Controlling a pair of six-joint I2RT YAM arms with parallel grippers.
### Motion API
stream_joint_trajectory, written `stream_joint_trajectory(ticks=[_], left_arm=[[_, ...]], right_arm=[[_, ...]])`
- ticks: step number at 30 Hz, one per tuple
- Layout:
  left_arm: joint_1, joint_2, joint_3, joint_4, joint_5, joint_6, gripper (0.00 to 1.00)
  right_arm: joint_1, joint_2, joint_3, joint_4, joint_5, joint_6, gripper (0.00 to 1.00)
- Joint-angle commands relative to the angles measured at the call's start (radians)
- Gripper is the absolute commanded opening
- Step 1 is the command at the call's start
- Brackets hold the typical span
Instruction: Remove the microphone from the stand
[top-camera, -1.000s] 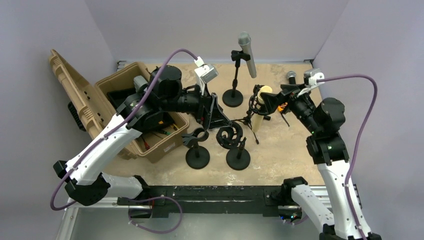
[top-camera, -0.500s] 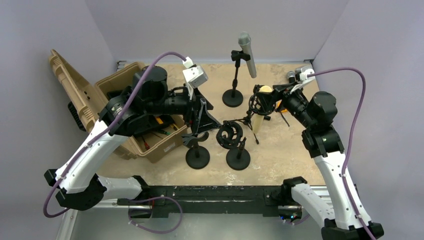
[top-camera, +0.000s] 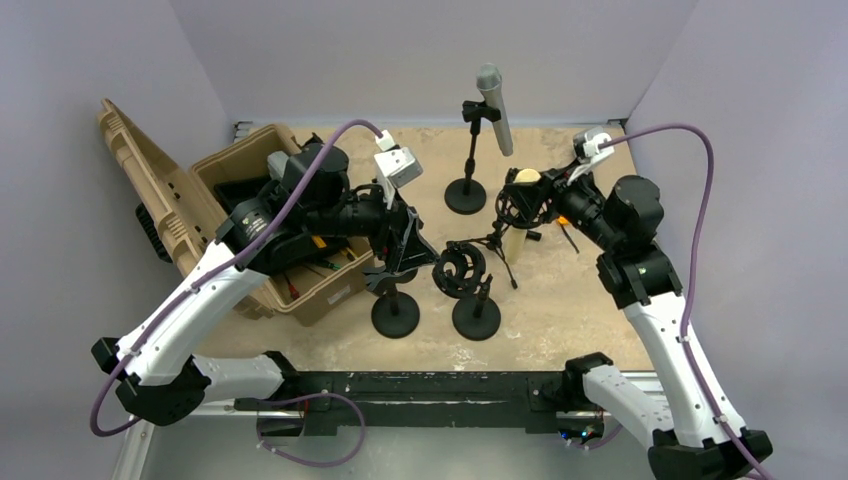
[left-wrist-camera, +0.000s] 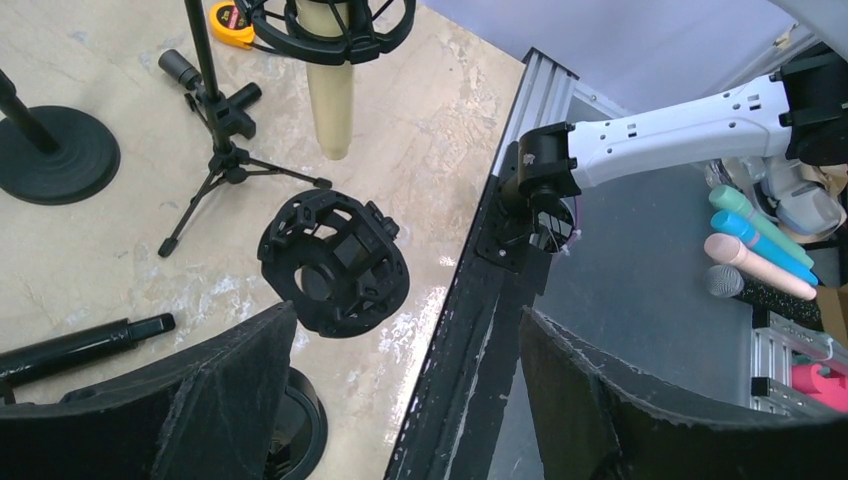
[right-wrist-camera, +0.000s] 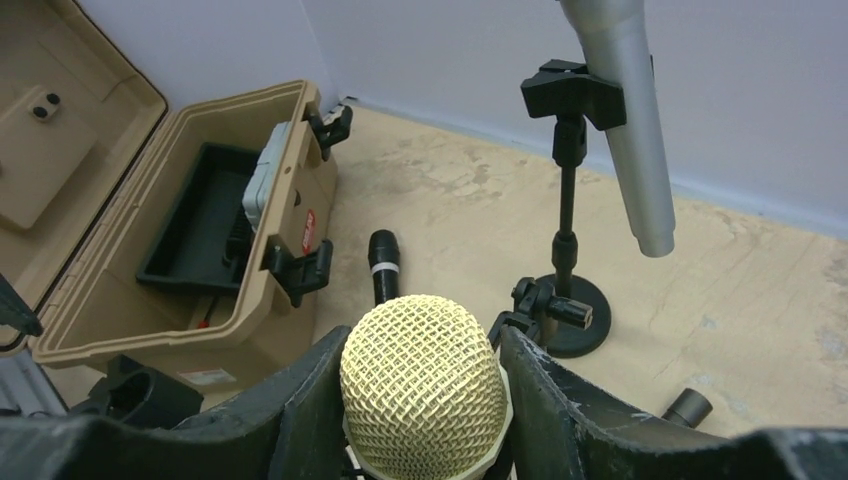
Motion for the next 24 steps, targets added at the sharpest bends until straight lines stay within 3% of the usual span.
stream_joint_trajectory(ticks=[1, 6, 11, 24], left_arm=[[0.004, -0.031, -0.014, 0.053, -0.006, 0.033, 0.8], [0.005, -0.033, -0.026, 0.064, -0.007, 0.035, 0.8], [-0.003, -0.025, -0.031, 0.06, -0.017, 0.041, 0.8], [-0.062, 0.001, -0.037, 0.032, -0.145, 0.092, 0.82]], right_arm=[[0.014, 0.013, 0.098, 0.025, 0.005, 0.004, 0.17], [0.014, 0.045, 0.203, 0.031, 0.037, 0.003, 0.0], [0.014, 0.101, 0.315, 0.044, 0.041, 0.007, 0.0], [0.014, 0.27, 0.766, 0.011, 0.243, -0.032, 0.0]])
